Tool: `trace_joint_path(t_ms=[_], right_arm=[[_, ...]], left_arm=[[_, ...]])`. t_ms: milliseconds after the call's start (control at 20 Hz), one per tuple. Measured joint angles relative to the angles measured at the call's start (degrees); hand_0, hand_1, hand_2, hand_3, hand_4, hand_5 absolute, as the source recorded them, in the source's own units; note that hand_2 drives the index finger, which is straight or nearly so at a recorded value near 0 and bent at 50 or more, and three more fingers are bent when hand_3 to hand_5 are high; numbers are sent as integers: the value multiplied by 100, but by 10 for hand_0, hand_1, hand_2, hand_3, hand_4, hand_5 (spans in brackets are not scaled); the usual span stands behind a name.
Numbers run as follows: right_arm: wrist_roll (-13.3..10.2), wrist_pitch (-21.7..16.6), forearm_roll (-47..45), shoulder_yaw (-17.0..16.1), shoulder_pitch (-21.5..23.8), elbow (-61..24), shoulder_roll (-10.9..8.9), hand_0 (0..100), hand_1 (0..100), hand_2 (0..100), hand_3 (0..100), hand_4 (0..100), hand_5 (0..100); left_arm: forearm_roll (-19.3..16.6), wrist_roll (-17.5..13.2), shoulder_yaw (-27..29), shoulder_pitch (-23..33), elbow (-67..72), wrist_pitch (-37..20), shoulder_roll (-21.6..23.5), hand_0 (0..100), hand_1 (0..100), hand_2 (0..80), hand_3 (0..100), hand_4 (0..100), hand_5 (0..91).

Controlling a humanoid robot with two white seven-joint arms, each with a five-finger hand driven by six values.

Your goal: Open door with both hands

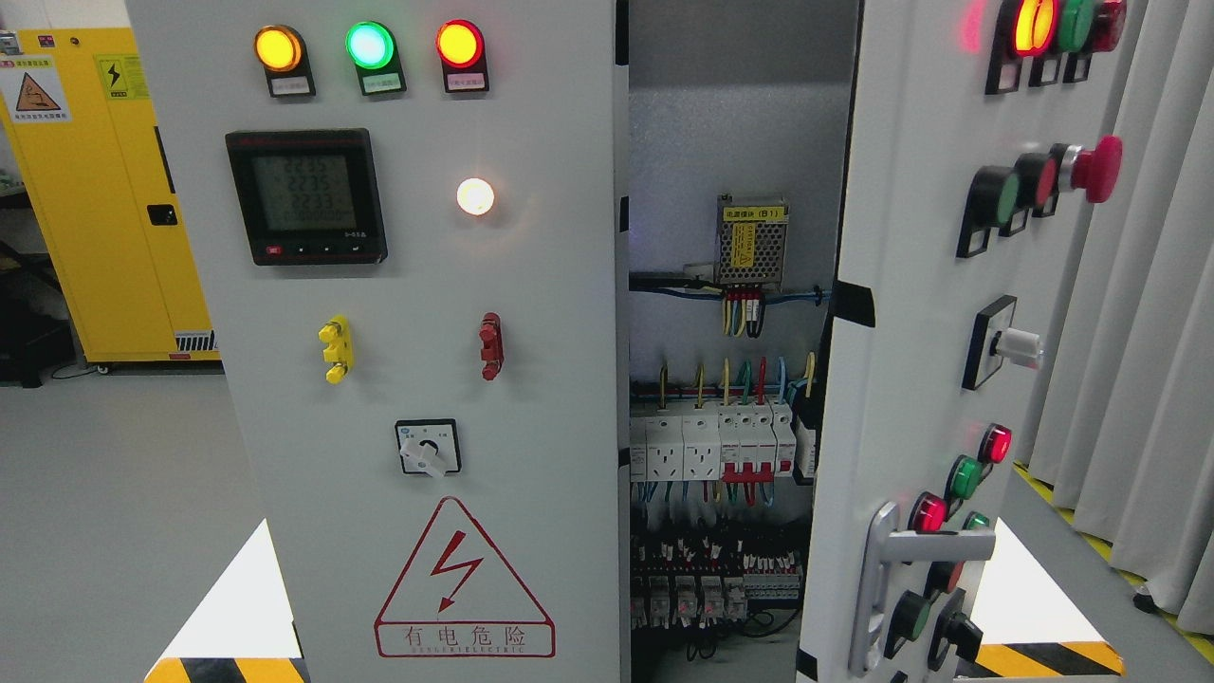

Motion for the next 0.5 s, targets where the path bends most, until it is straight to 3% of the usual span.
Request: trace_joint_path(t_ms=[200,501], right_arm=[[0,0,0,0,0,0,0,202,121,0,0,0,0],[0,0,0,-1,0,0,0,202,122,0,0,0,0]], left_arm=[[565,-94,-12,-921,-358,751,384,0,0,0,0,0,0],[1077,-168,-268,-2367,-578,1218,734,0,0,0,0,0,0]])
